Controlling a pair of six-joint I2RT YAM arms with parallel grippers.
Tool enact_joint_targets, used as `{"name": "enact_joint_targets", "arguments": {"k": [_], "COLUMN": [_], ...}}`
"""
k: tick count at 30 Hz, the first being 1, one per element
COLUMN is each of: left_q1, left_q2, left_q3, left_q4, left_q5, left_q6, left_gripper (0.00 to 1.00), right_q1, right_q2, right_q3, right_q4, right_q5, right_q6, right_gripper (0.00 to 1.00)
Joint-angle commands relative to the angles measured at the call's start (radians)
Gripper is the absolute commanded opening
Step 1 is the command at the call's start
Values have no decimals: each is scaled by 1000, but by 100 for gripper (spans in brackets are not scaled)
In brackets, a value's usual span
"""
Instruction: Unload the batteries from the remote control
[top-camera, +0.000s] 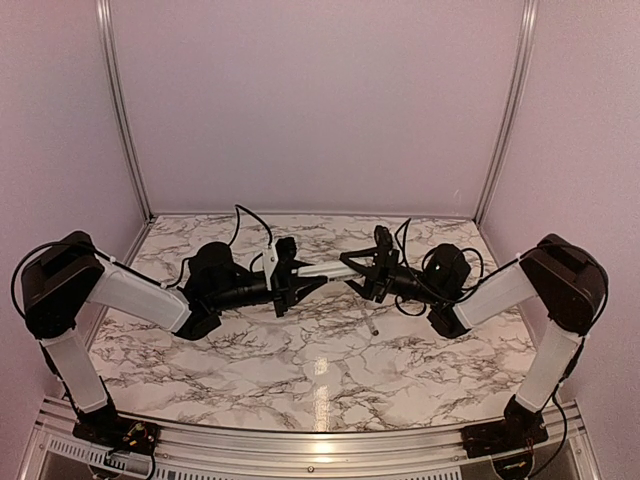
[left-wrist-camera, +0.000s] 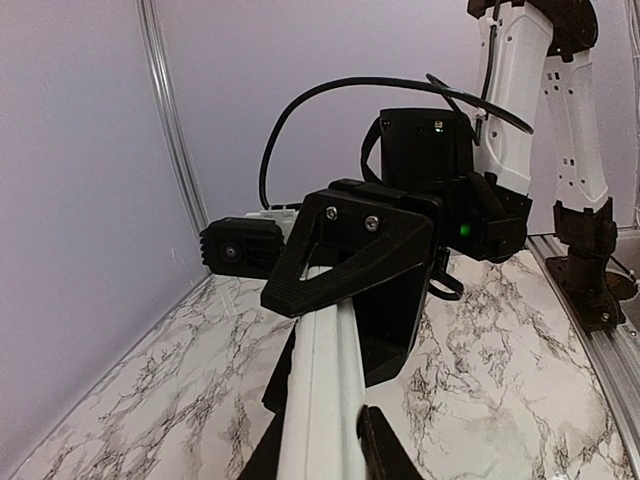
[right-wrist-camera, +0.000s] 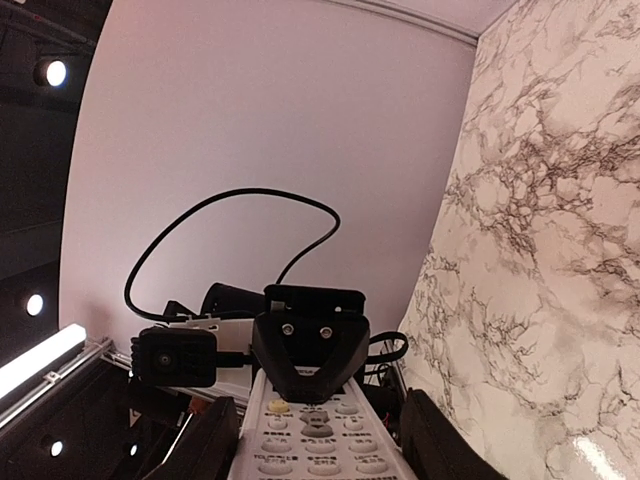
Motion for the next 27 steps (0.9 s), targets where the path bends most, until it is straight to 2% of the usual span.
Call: {"name": "enact_joint_targets", "arguments": {"k": [1,7,15,18,22,27], "left_q1": [-9,-8,-8,-6,0,25], "left_q2": [-46,-77,-113,-142,-165,-168], "left_q3": [-68,-154,-170,-164,-217,-254], "left_q4": [16,106,2,-51,14,43], "left_q5": [31,-27,-167,-208,-337,-374], "left_q6": [-91,-166,-265,-309,-370,-475], "left_gripper": [0,0,0,0,0,0], "right_q1": [8,9,8,8,7,7], "right_q2": [-33,-100,-239,-305,-381,-461], "right_q3": [5,19,31,49,62,61], "right_q4": [91,-128,-470,-617,-767,-904], "right_q5": [-28,13,151,234,342,470], "right_q6": [-125,-307,-556,-655,-747,-807], "right_gripper": [29,50,77,78,79,80]}}
